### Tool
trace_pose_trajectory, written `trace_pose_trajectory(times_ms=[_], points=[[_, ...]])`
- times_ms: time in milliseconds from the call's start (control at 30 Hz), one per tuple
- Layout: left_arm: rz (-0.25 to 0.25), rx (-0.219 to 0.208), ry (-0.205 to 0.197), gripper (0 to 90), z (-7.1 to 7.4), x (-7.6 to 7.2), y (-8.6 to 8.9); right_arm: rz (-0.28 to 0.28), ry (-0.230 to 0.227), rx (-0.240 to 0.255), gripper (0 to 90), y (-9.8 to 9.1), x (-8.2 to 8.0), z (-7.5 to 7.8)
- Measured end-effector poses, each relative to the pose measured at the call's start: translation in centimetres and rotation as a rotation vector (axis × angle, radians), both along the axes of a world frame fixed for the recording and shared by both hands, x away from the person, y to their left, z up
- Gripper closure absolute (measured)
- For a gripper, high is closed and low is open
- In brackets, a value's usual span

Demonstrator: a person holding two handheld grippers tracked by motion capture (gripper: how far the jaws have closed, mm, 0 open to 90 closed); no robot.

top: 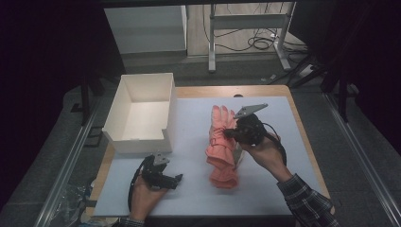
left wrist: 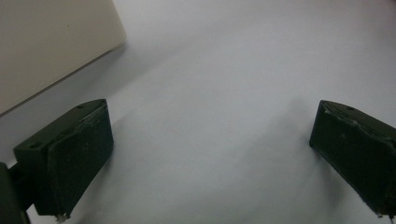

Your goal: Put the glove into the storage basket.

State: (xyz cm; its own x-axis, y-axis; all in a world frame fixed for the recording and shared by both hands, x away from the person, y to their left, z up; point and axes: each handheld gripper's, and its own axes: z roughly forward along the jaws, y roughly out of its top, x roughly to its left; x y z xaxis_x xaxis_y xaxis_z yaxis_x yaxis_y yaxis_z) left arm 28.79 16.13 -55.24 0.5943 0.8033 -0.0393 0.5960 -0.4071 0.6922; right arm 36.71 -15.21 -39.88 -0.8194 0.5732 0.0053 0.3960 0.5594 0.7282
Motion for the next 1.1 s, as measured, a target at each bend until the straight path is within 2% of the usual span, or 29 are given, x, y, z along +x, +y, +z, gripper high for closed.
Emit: trace_pose_trajectory(times_ms=[200, 367, 433, 467, 500, 533, 667, 700, 900, 1000, 1100], points=[[0.0, 0.0, 0.0, 0.0, 0.0, 0.0, 0.0, -0.007, 0.021, -0.016, 89.6, -1.1, -1.6, -0.9], [0.0, 0.0, 0.001, 0.0, 0.0, 0.0, 0.0, -0.014, 0.029, -0.026, 89.6, -1.5, -2.2, -1.9], [0.001, 0.0, 0.0, 0.0, 0.0, 0.0, 0.0, -0.02, 0.046, -0.029, 89.6, -1.6, -2.2, -2.7], [0.001, 0.0, 0.0, 0.0, 0.0, 0.0, 0.0, -0.024, 0.062, -0.032, 89.6, -1.7, -2.1, -3.7], [0.001, 0.0, 0.0, 0.0, 0.0, 0.0, 0.0, -0.024, 0.062, -0.032, 89.6, -1.7, -2.1, -3.7], [0.001, 0.0, 0.0, 0.0, 0.0, 0.0, 0.0, -0.031, 0.069, -0.032, 89.6, -1.8, -2.0, -4.3], [0.001, 0.0, -0.001, 0.0, 0.0, 0.0, 0.0, -0.03, 0.067, -0.033, 89.5, -1.8, -2.0, -4.9], [0.001, 0.0, -0.001, 0.0, 0.0, 0.0, 0.0, -0.033, 0.064, -0.049, 89.5, -1.7, -2.0, -5.2], [-0.002, 0.003, 0.0, 0.0, 0.0, 0.0, 0.0, -0.034, 0.059, -0.069, 89.1, -1.5, -2.1, -6.4], [0.001, -0.002, -0.001, 0.0, 0.0, 0.0, 0.0, -0.034, 0.062, -0.048, 87.3, -1.7, -2.1, -6.8], [-0.001, 0.001, -0.001, 0.0, 0.0, 0.0, 0.0, -0.029, 0.047, -0.038, 84.4, -1.9, -2.1, -6.6]])
